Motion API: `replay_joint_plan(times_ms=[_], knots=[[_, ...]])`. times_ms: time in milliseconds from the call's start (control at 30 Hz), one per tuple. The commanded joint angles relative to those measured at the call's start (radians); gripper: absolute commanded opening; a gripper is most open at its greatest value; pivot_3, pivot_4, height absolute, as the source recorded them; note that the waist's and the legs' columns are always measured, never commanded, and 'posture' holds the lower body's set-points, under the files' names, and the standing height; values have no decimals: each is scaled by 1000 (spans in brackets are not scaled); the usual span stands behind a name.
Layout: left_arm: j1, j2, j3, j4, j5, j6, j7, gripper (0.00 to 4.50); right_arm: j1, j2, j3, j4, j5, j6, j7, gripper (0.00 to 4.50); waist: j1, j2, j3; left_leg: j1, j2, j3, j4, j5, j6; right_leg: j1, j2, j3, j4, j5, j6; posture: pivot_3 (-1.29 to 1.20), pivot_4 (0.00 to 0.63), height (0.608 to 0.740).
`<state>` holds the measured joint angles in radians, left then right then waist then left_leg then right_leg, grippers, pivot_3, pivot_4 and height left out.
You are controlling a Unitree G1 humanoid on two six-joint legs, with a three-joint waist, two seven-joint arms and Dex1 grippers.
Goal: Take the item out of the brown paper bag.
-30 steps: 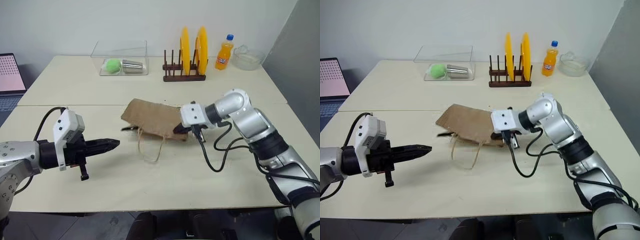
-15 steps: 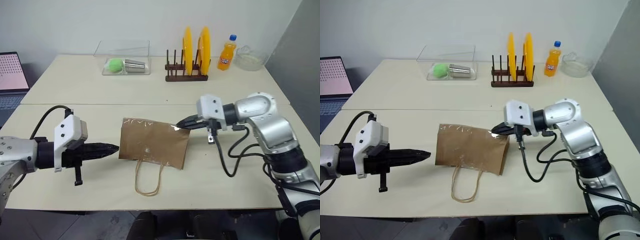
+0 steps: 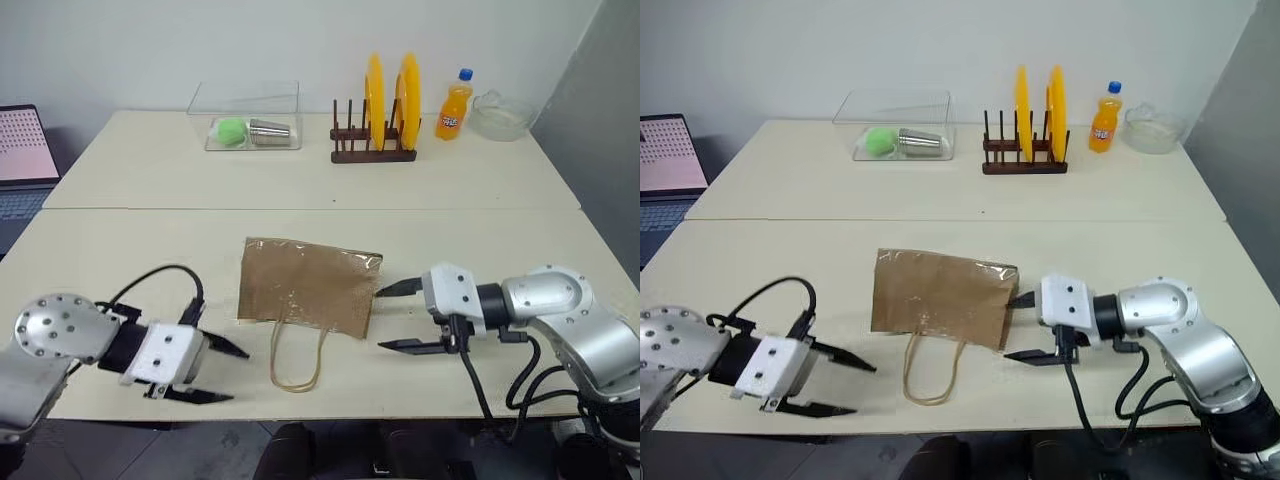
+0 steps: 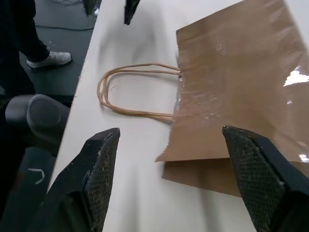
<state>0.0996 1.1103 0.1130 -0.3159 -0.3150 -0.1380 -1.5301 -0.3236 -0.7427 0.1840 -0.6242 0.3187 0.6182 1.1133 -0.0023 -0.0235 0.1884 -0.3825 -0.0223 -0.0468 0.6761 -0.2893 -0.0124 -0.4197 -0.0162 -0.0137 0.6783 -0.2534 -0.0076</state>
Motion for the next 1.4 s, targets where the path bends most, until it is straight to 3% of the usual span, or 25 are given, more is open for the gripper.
replay_joint_plan(times_ms=[33,267,467,767,1167,1400], knots=[[-26,-27,-52,41,59,-158,-7,2706,20,-3,-3,-64,22,32,-53,3629,1,0,0,0,0,0,0,0,0,0,0,0,0,0,0,0,150,740],[-189,-144,-188,192,171,-363,56,2706,93,-76,44,-122,25,58,-66,3629,3,-1,0,0,0,0,0,0,0,1,0,-1,-1,0,1,0,150,740],[-268,-204,-278,259,195,-403,84,2706,105,-68,43,-151,49,90,-109,3629,-2,-1,0,0,0,-1,0,0,0,1,1,-1,0,0,1,0,150,740],[-366,-209,-312,436,250,-616,119,2706,153,-87,20,-191,82,111,-147,3629,-1,-1,-1,0,0,0,1,0,0,1,1,-1,0,0,1,0,150,740],[-362,-202,-341,420,184,-626,156,2706,209,-137,-2,-212,118,103,-151,3629,0,-1,-1,0,0,-1,1,0,0,1,1,-2,0,0,1,0,150,740],[-388,-252,-368,470,267,-687,222,2706,215,-138,14,-215,112,95,-171,3629,0,-1,-1,1,0,-1,1,0,0,2,1,-2,0,0,2,0,150,740]])
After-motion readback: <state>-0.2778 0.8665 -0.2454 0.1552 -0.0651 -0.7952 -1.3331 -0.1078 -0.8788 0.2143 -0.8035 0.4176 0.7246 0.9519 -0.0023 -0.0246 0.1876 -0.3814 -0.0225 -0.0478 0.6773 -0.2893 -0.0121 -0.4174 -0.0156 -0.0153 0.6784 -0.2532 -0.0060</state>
